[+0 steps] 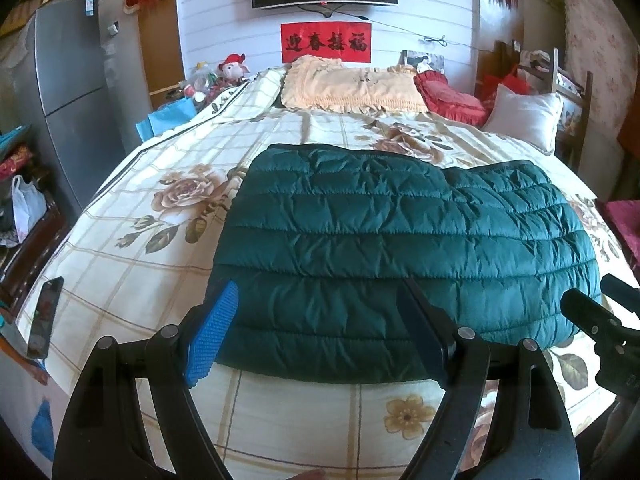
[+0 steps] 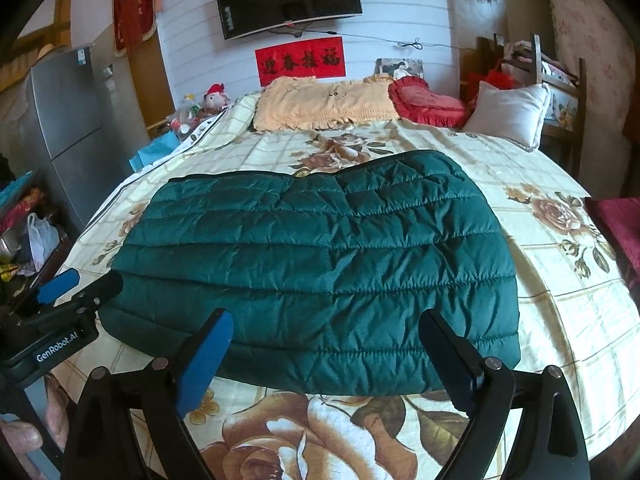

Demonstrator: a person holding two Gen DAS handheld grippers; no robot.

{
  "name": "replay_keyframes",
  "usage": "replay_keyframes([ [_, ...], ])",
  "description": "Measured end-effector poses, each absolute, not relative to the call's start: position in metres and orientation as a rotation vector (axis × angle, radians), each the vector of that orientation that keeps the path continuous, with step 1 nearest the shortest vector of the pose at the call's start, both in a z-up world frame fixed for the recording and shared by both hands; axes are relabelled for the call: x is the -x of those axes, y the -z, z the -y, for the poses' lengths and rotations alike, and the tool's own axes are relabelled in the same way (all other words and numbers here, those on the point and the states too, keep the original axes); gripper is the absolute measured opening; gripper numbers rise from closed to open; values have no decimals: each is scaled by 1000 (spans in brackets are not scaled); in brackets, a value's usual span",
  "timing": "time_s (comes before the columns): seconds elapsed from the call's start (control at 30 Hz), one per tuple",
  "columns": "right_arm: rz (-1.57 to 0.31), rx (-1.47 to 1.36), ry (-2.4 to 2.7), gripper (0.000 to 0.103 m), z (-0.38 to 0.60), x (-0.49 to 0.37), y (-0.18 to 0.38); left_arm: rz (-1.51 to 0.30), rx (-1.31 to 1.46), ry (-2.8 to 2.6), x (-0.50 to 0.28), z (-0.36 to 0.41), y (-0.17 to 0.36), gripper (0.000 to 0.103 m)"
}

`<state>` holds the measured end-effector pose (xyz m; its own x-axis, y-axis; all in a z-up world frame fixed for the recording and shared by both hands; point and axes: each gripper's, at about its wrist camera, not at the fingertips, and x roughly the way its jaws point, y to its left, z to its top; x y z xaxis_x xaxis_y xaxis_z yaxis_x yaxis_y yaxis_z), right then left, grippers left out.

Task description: Fold large clothes

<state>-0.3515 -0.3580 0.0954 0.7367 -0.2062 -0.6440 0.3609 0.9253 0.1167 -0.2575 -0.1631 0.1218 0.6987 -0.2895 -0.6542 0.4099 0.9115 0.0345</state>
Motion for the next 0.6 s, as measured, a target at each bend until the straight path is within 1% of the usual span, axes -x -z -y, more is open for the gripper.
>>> replay_keyframes([
  [0.6, -682, -248, 309, 93, 354, 351, -93, -693, -180, 405, 259, 165, -120, 82],
])
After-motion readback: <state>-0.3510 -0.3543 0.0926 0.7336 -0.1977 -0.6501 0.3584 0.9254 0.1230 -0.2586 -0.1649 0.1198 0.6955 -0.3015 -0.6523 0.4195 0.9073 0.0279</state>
